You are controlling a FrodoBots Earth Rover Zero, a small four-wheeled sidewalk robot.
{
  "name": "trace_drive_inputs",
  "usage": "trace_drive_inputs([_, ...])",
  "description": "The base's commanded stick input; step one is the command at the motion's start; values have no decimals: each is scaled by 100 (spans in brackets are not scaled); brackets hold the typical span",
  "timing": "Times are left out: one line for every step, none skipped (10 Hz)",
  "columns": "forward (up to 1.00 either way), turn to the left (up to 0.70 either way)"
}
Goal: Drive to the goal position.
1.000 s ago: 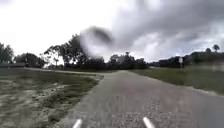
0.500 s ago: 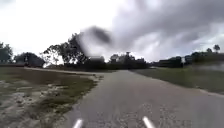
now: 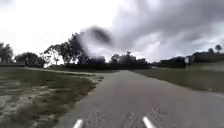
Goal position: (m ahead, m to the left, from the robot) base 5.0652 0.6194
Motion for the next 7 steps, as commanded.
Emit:
trace_drive_inputs([70, 0])
trace_drive_inputs([70, 0])
trace_drive_inputs([70, 0])
trace_drive_inputs([70, 0])
trace_drive_inputs([70, 0])
trace_drive_inputs([70, 0])
trace_drive_inputs([70, 0])
